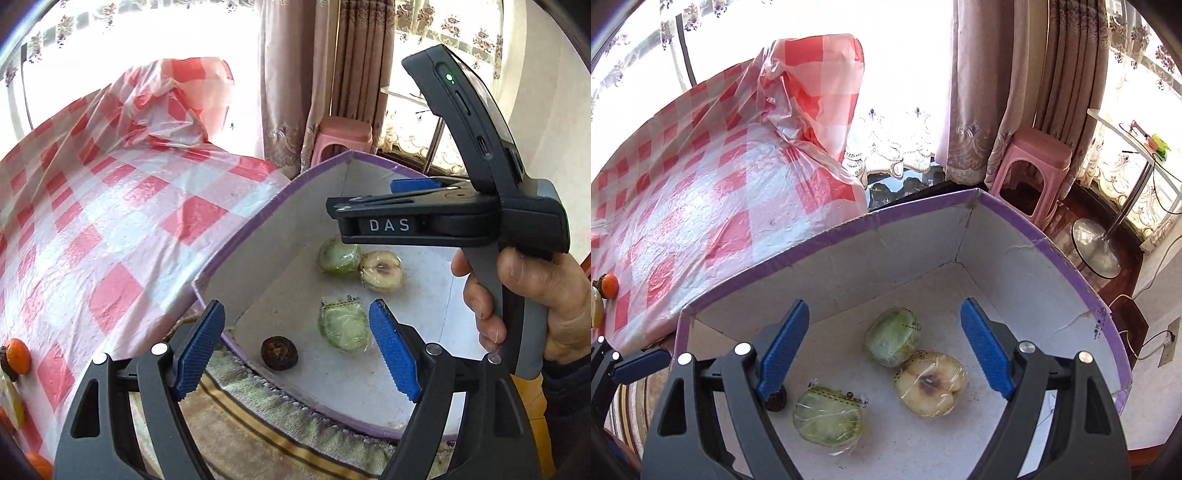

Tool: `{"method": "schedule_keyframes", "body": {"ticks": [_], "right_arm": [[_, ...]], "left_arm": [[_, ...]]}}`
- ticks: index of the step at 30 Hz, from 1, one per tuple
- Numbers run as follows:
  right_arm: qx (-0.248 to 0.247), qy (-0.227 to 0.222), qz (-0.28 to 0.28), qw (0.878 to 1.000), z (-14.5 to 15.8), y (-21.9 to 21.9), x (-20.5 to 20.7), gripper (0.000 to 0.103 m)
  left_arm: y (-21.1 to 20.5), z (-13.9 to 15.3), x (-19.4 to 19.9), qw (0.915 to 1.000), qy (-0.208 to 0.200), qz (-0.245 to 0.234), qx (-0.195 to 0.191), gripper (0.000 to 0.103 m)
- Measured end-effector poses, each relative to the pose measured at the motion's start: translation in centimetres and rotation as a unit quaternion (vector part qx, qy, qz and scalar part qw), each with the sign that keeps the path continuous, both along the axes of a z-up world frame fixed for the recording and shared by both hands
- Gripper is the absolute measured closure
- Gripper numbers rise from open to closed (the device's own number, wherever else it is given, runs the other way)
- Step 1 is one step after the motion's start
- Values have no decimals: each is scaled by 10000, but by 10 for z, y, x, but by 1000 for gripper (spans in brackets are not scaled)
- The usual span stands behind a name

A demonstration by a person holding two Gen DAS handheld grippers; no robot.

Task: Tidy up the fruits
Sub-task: 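Move both open grippers back toward the oranges on the cloth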

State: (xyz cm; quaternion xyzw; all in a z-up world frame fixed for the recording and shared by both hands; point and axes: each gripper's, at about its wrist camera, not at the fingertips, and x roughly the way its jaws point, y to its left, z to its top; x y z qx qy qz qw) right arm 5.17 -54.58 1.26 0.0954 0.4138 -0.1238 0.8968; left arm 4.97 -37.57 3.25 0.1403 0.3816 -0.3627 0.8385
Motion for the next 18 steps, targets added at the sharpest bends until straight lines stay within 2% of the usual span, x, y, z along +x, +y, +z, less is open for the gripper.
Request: {"method": "schedule_keyframes", "body": {"ticks": [10,18], "right_arm": [[146,-428,467,9979,28,60,-6,19],[165,-505,1078,9927,39,122,3,19]], "left_arm": [[89,21,-4,9953,-295,862,-333,24],[167,33,11,9811,-501,1784,-562,25]]}}
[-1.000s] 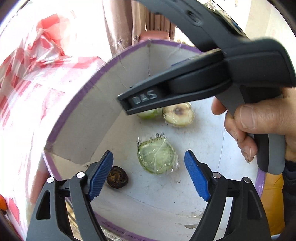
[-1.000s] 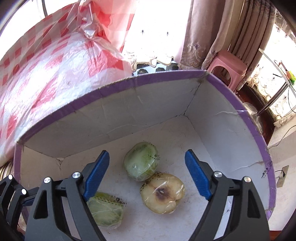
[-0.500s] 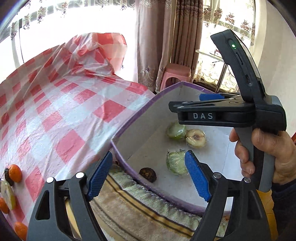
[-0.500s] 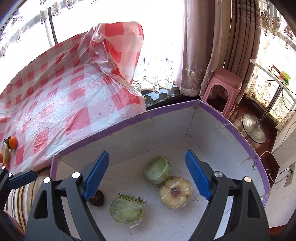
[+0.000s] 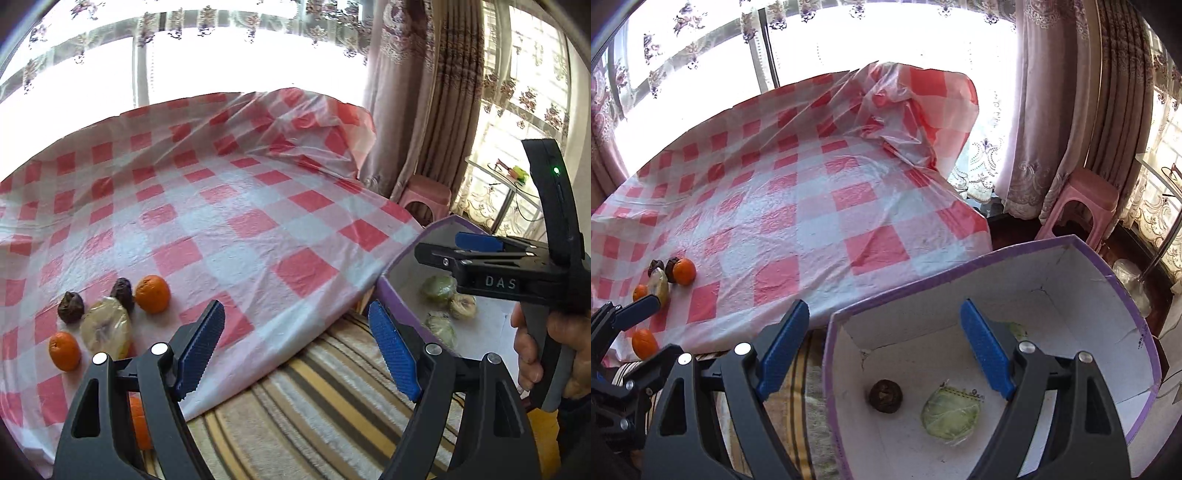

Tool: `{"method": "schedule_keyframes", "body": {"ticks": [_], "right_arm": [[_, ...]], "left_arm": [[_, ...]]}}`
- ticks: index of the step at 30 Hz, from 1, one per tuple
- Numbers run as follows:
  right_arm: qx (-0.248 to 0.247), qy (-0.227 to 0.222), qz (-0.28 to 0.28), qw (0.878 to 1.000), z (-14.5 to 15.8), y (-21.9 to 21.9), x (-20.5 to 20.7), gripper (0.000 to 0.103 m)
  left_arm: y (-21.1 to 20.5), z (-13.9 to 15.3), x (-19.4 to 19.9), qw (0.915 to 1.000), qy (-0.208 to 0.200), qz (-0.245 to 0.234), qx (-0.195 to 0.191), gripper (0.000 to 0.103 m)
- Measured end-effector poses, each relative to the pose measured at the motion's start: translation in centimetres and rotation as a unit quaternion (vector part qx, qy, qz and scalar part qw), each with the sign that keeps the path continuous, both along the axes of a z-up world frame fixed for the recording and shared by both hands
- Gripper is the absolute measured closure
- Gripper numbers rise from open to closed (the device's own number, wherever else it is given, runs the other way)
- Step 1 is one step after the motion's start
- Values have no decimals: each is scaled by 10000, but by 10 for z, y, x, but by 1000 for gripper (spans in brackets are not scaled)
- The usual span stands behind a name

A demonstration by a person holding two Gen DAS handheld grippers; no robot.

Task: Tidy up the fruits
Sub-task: 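Move both open grippers back toward the oranges on the cloth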

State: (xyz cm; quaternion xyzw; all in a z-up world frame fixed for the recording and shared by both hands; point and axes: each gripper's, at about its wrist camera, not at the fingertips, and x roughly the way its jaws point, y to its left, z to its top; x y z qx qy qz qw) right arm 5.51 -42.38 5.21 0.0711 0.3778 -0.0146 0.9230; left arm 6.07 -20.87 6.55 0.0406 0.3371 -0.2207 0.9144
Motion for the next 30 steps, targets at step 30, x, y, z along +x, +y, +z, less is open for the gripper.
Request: {"method": "schedule_keyframes", "body": {"ticks": [30], "right_arm": [[280,367,2687,9621,-16,236,10,19]], "left_arm": [[203,-17,33,9754,174,2112,-601,29]]}}
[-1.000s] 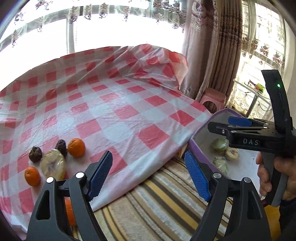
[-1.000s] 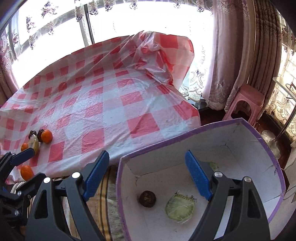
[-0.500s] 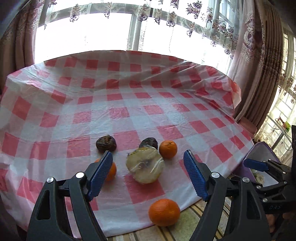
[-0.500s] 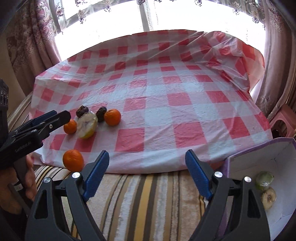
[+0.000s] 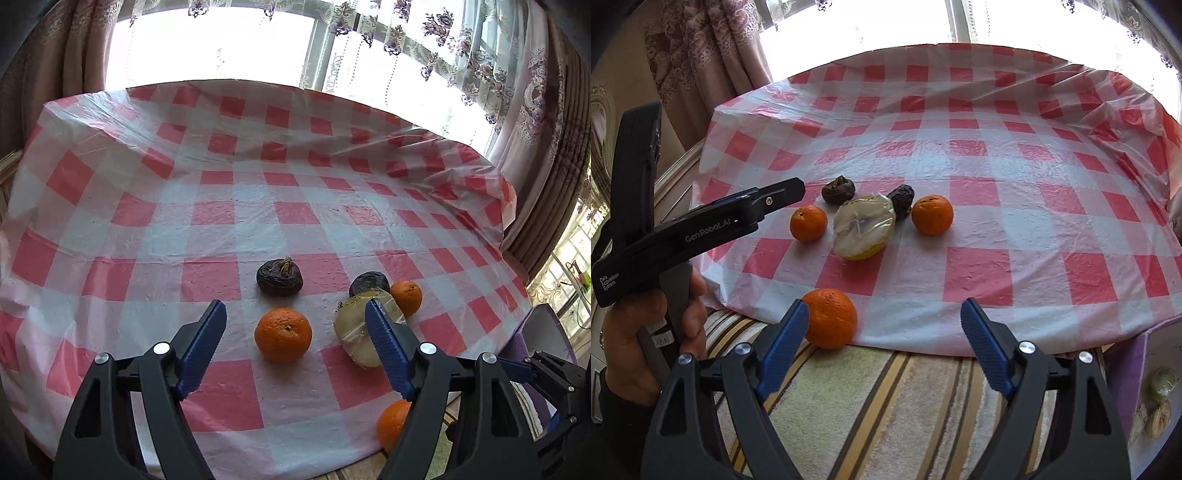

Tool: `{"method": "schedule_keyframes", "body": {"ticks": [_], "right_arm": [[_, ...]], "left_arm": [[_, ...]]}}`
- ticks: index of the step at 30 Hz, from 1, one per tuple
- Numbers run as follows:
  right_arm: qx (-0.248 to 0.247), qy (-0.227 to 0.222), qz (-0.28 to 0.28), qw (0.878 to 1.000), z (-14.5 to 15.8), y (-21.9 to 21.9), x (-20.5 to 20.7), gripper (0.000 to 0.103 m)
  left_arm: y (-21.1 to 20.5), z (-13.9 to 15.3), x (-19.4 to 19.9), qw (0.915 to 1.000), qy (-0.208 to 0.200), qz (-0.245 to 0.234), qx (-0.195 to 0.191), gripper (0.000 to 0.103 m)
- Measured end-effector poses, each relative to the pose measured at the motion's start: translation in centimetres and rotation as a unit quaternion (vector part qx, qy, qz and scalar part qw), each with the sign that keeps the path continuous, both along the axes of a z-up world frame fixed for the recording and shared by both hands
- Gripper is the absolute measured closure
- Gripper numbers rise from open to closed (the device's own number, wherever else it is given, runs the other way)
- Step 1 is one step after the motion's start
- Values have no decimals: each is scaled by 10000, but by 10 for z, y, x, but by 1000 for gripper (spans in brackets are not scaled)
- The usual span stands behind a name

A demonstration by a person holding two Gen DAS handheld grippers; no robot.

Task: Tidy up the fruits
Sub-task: 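Move both open grippers back toward the oranges on the cloth, then grasp an orange with the left gripper while the right grasps another orange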

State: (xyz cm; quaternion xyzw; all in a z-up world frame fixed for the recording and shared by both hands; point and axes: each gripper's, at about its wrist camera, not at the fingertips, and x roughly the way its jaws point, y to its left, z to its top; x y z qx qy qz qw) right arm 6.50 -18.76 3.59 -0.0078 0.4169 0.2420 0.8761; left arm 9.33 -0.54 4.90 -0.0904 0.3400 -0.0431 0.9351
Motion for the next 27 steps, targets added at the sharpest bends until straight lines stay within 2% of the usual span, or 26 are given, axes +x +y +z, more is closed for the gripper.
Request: {"method": "schedule_keyframes", "body": {"ticks": [13,24,27], "right_arm": [[-210,216,451,9985,-17,40,7,20],[-359,402,580,9969,-30,50,11,45],[-375,430,593,9966,-31,51,11,52]], "left_arm": [[11,-28,15,9987,431,-30,-272,40],[8,-39,22,9978,589,-146,-273,47],[8,-42,24,9974,645,-169,-269,52]]}}
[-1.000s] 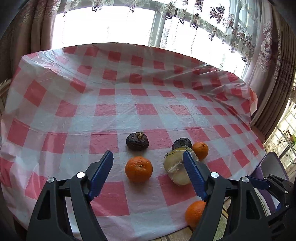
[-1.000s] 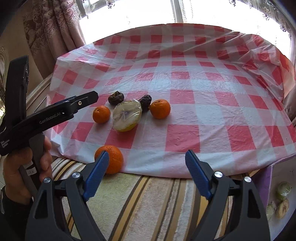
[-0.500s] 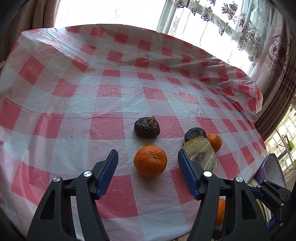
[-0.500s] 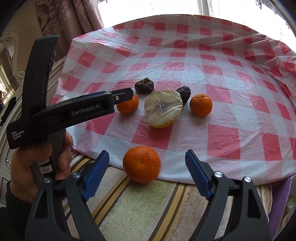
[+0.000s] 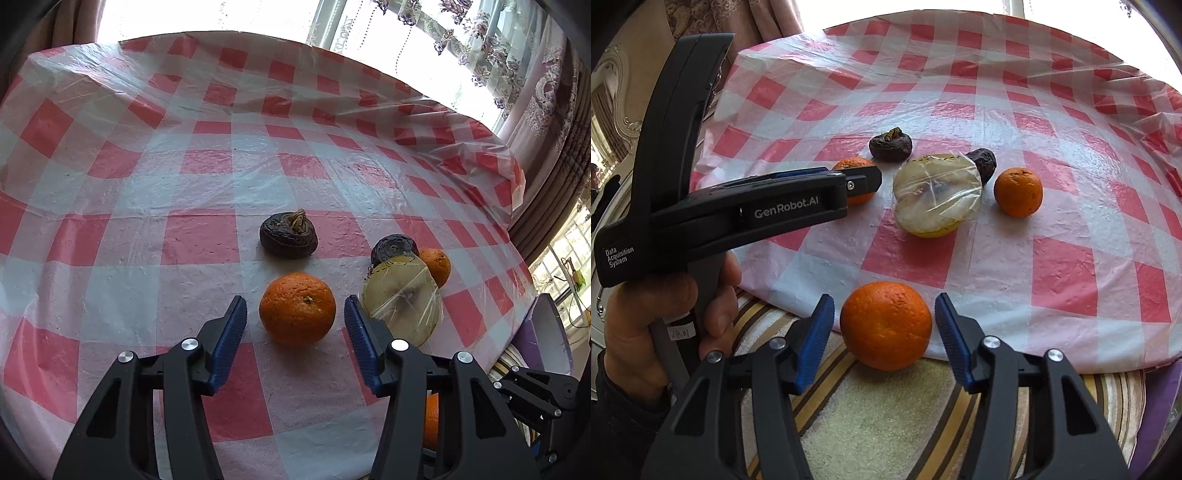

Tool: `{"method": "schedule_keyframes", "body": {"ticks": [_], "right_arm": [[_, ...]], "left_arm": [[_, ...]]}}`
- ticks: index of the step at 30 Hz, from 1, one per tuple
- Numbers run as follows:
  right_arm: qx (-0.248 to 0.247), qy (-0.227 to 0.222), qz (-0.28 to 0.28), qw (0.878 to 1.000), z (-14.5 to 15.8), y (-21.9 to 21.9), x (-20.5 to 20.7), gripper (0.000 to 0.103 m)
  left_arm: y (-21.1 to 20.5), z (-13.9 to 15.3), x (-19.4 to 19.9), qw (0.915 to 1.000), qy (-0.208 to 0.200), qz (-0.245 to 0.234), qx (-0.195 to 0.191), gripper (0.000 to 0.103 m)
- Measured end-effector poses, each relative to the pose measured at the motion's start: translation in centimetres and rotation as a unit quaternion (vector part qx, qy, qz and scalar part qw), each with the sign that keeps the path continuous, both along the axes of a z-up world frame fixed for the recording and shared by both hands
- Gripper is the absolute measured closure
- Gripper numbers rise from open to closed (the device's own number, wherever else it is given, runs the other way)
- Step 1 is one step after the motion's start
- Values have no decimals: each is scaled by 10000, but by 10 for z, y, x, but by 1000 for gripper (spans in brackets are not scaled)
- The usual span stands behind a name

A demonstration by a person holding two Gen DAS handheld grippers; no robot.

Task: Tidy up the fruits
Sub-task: 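Grasp an orange with the left gripper while the right grasps another orange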

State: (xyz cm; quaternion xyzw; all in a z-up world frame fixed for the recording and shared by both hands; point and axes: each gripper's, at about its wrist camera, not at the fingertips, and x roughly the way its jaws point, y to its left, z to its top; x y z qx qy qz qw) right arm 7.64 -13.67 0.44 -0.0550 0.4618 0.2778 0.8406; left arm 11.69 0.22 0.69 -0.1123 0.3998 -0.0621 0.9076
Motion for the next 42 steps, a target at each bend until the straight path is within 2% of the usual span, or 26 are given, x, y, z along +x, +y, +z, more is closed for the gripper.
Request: {"method": "schedule_keyframes", "body": {"ticks": [5,11,13,15,17,19,21,31,42], "right_arm": [[-12,-22,-16,10000,0,0,0,57],[-39,-50,-21,10000,0,0,-1,57],[-107,-79,13,9999,0,2,-2,56],[-148,-125,-2,9998,0,2,-4,49],[-129,-111,-45,9998,0,0,-4,49],[-106,-101,-81,9999,-1,-2,-4,50],[-104,-115,-84,9998,-1,-2,-5,58],[-125,-283,-241,9992,4,-7,-17,58],[39,-341,-524,9980,10,-28,-24,58]], "left_arm": [[-4,-3,1,9999,41,-48,87,62],[-6,-3,0,9999,31,-40,136,63],[-6,-3,0,9999,27,-40,152,63],[-6,-4,0,9999,20,-35,166,63],[-6,-4,-1,9998,16,-34,189,63],[-6,-4,-2,9998,8,-30,195,63],[-6,-3,-4,9998,-12,-23,206,63],[-9,5,-18,9990,-140,107,414,64],[-26,23,-33,9968,-329,35,726,64]]}}
